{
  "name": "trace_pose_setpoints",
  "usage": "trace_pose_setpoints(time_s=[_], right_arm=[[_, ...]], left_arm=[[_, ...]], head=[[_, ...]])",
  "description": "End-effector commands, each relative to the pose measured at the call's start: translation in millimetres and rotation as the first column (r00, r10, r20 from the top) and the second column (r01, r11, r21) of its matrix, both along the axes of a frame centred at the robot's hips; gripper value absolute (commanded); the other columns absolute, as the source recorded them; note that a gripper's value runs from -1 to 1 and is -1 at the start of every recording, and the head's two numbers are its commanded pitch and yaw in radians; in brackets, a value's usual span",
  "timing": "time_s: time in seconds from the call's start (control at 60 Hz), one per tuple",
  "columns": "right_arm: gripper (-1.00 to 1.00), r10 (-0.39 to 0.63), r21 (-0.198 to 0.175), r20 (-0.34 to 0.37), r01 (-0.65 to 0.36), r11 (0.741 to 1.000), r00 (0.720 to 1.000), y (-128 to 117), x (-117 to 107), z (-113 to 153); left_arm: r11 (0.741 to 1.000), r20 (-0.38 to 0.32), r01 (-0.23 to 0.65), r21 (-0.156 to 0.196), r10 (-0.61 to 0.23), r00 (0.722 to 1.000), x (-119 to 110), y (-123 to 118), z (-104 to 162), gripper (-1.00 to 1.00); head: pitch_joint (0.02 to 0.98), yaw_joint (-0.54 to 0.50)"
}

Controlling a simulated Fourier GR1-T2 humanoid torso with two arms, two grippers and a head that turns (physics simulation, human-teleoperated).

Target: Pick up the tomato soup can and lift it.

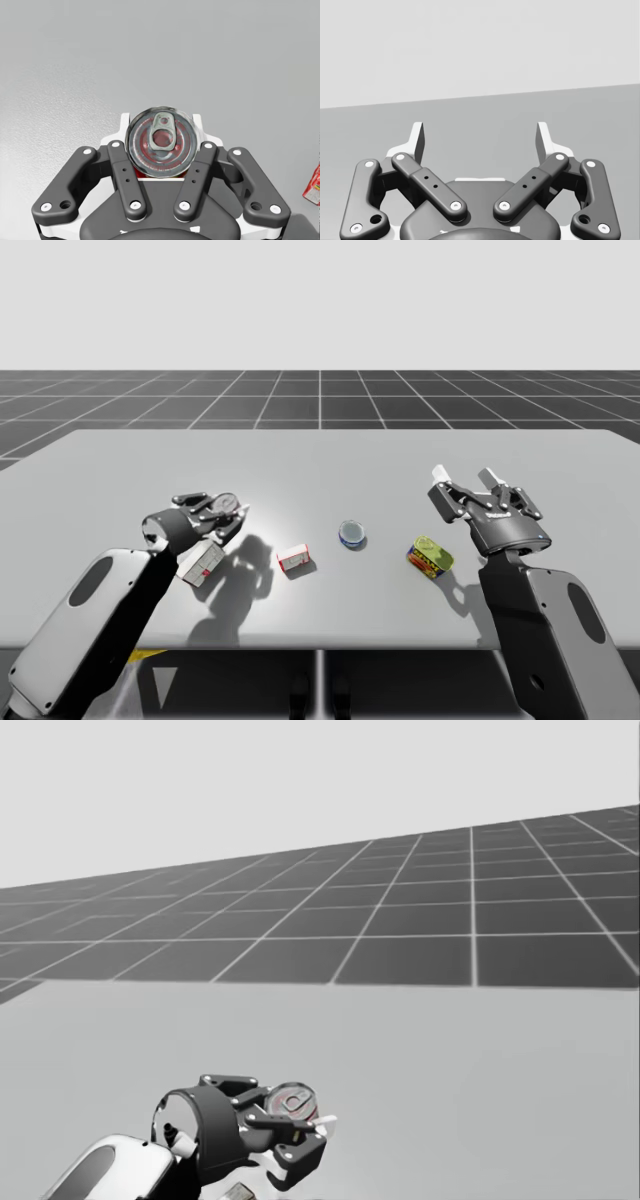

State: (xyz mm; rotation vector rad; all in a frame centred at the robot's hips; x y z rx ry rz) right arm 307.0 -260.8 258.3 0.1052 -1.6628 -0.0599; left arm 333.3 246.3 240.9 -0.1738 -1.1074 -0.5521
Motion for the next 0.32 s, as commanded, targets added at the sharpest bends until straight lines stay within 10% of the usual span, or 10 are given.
trace_pose_setpoints(time_s=[0.017, 0.317], right_arm=[[-1.0, 0.0, -0.001, 0.0, 0.0, 1.0, 1.0, 0, 1, 0], [-1.0, 0.004, -0.012, 0.007, -0.004, 1.0, 1.0, -1, 1, 0]], left_arm=[[0.994, 0.054, 0.113, 0.01, -0.113, 0.992, 4, -15, 48, 1.0], [0.993, 0.219, 0.108, 0.039, -0.114, 0.969, -5, -23, 117, 1.0]], head=[[0.395, 0.32], [0.388, 0.31]])
